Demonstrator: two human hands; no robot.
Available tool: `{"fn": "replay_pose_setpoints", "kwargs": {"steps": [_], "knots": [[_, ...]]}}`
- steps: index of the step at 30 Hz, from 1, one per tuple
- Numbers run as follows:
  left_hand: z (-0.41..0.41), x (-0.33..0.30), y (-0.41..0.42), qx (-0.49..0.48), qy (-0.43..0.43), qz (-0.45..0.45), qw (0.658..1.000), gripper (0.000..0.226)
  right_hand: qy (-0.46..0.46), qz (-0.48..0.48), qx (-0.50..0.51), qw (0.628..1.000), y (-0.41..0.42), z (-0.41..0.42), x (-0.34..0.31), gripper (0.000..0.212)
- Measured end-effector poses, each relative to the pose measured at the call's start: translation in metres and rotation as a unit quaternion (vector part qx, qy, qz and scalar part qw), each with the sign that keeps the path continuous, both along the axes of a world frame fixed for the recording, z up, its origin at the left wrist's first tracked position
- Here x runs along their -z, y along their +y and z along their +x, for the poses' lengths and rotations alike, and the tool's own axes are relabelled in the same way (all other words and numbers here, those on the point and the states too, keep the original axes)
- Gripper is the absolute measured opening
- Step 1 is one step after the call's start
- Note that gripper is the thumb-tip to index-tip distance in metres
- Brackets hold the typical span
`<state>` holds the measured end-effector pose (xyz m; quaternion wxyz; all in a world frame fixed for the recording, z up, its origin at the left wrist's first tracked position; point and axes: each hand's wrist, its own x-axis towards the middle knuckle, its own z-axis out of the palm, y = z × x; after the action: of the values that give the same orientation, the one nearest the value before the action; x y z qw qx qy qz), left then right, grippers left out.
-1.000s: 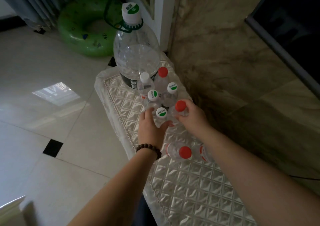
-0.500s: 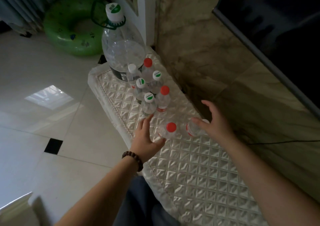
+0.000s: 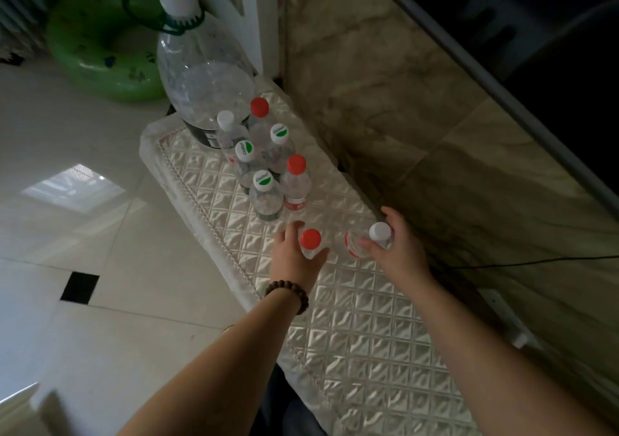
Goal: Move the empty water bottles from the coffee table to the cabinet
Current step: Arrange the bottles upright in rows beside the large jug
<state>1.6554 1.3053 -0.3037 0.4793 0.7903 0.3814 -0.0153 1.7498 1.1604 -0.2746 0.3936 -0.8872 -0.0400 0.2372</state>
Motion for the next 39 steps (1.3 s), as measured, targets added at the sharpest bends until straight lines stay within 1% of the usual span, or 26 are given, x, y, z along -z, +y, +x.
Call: {"fn": "replay_pose_setpoints", "kwargs": {"steps": [3, 7, 10, 16, 19, 26, 33, 37, 39], "knots": [[-0.001, 0.002, 0.005, -0.037, -0.012, -0.006, 0.999, 0.059, 0.006, -0.011, 0.004, 1.0, 0.002, 0.005, 0.004, 0.073], [-0.002, 0.002, 0.019, -0.096, -0.027, 0.01, 0.995, 0.064, -0.015, -0.033, -0.015, 0.999, 0.004, 0.011, 0.008, 0.046], [0.001, 0.0, 0.026, -0.128, -0.02, 0.008, 0.992, 0.064, -0.031, -0.033, -0.034, 0.998, 0.012, 0.014, 0.008, 0.039], [0.013, 0.002, 0.028, -0.148, -0.01, -0.004, 0.989, 0.071, -0.043, 0.005, -0.076, 0.996, 0.047, 0.02, 0.0, 0.039], [0.016, 0.004, 0.026, -0.153, -0.012, -0.014, 0.988, 0.073, -0.039, 0.01, -0.102, 0.994, 0.067, 0.024, 0.001, 0.045], [0.016, 0.01, 0.021, -0.167, -0.012, 0.001, 0.986, 0.064, -0.045, -0.01, -0.177, 0.983, 0.093, 0.023, 0.012, 0.048], [0.014, 0.009, 0.022, -0.166, -0.001, 0.0, 0.986, 0.06, -0.062, -0.011, -0.187, 0.98, 0.099, 0.024, 0.015, 0.045], [0.013, 0.011, 0.025, -0.179, -0.003, -0.024, 0.984, 0.07, -0.055, 0.007, -0.179, 0.982, 0.098, 0.024, 0.018, 0.05], [0.009, 0.011, 0.027, -0.167, 0.006, -0.044, 0.985, 0.087, -0.032, 0.025, -0.181, 0.983, 0.094, 0.024, 0.02, 0.055]]}}
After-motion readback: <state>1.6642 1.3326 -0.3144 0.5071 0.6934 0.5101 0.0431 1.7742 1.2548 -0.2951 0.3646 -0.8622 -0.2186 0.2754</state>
